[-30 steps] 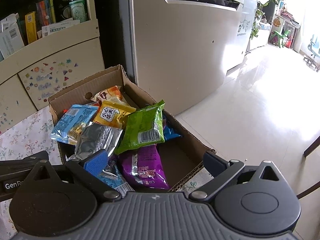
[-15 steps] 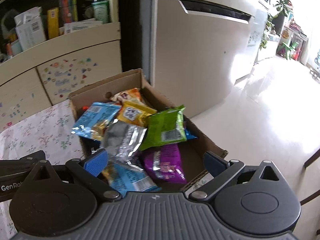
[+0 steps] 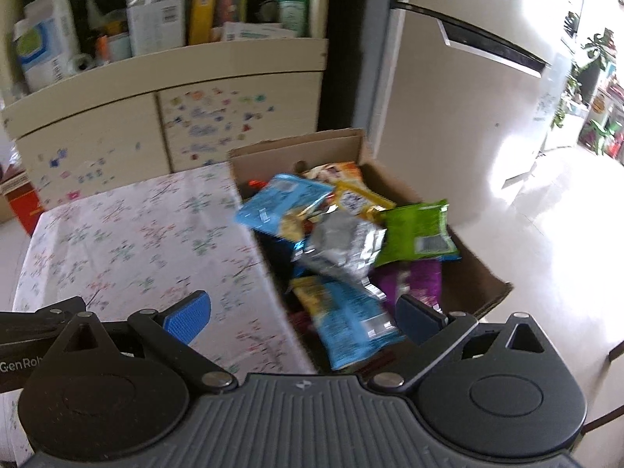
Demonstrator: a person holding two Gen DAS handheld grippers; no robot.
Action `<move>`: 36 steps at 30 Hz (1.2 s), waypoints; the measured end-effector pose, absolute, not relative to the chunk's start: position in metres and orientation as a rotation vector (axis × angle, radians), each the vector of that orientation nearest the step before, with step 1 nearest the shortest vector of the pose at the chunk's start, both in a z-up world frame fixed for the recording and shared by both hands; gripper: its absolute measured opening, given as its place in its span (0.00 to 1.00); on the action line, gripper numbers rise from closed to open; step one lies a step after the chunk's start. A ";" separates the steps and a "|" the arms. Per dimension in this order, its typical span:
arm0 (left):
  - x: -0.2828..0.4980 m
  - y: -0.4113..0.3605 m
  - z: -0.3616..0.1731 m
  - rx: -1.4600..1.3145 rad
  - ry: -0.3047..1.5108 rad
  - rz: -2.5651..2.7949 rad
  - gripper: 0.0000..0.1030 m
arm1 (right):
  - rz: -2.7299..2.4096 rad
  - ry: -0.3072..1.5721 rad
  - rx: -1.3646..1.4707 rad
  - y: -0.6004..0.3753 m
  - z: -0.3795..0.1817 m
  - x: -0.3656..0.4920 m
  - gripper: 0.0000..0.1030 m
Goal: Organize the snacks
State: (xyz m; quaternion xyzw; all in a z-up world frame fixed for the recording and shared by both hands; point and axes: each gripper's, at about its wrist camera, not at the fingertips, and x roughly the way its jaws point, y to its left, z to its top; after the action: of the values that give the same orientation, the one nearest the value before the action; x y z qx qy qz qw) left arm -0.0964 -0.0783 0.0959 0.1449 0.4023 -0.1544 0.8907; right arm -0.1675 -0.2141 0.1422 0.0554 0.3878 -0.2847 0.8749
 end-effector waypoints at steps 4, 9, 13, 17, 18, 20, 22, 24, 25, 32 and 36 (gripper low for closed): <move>-0.099 -0.058 0.087 0.288 0.864 -0.292 0.97 | -0.568 0.821 0.104 -0.198 0.133 -0.167 1.00; -0.099 -0.035 0.073 0.259 0.906 -0.277 0.99 | -0.524 0.842 0.094 -0.184 0.122 -0.165 1.00; -0.098 -0.019 0.066 0.244 0.924 -0.250 0.99 | -0.510 0.869 0.079 -0.175 0.109 -0.164 1.00; -0.092 -0.001 0.063 0.230 0.915 -0.210 0.99 | -0.469 0.909 0.060 -0.162 0.092 -0.162 1.00; -0.091 0.002 0.063 0.225 0.915 -0.203 0.99 | -0.458 0.918 0.056 -0.160 0.088 -0.161 1.00; -0.087 0.009 0.062 0.209 0.921 -0.198 0.99 | -0.430 0.935 0.046 -0.154 0.078 -0.157 1.00; -0.085 0.013 0.062 0.198 0.919 -0.197 0.99 | -0.403 0.946 0.036 -0.149 0.067 -0.153 1.00; -0.083 0.016 0.061 0.190 0.920 -0.193 0.99 | -0.383 0.954 0.023 -0.145 0.056 -0.149 1.00; -0.082 0.018 0.061 0.184 0.922 -0.194 0.99 | -0.372 0.954 0.017 -0.143 0.052 -0.148 1.00; -0.079 0.022 0.058 0.159 0.930 -0.208 0.99 | -0.289 0.891 0.001 -0.135 0.028 -0.144 1.00; -0.080 0.023 0.059 0.154 0.922 -0.220 0.99 | -0.262 0.830 0.018 -0.136 0.025 -0.143 1.00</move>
State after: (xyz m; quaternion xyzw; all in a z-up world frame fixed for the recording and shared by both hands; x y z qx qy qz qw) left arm -0.0796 0.0231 0.0594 0.0739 0.4435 -0.1057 0.8869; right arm -0.1429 -0.1360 0.0255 0.0089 0.4019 -0.1271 0.9068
